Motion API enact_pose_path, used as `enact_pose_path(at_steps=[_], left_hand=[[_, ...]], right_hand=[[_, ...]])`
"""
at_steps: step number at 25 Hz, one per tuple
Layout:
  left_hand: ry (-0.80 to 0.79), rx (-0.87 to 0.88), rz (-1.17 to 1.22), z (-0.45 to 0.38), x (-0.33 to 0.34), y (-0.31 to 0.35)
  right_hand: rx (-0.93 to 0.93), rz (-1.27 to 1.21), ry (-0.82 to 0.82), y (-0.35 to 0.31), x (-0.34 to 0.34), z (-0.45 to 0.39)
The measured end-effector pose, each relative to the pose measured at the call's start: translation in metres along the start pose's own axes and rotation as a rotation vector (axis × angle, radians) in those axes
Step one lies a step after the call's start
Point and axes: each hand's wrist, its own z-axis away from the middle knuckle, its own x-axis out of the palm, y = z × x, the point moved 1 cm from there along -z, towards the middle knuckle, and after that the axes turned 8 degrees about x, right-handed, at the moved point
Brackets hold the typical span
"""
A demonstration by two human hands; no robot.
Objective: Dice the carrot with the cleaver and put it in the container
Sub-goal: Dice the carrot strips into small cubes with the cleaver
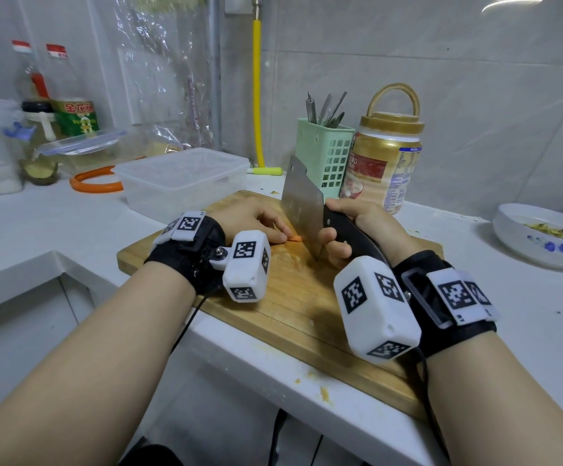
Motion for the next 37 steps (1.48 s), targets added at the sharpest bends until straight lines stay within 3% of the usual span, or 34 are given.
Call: enact_pose_path(at_steps=[5, 10, 20, 37], left_hand=[[0.01, -0.017, 0.084, -0.001, 0.001, -0.001], [0.052, -0.076, 0.163, -0.002, 0.004, -0.006], [0.042, -0.077, 0.143, -0.001, 0.002, -0.009], [0.038, -0.062, 0.129, 0.0, 0.002, -0.01]], right_hand=[[0.006, 0.045, 0.039, -0.002, 0.004, -0.004], [-0.005, -0.065, 0.024, 0.001, 0.002, -0.007], [-0.114, -0.166, -0.041, 0.004, 0.001, -0.001], [-0.063, -0.045, 0.008, 0.006, 0.005, -0.003]])
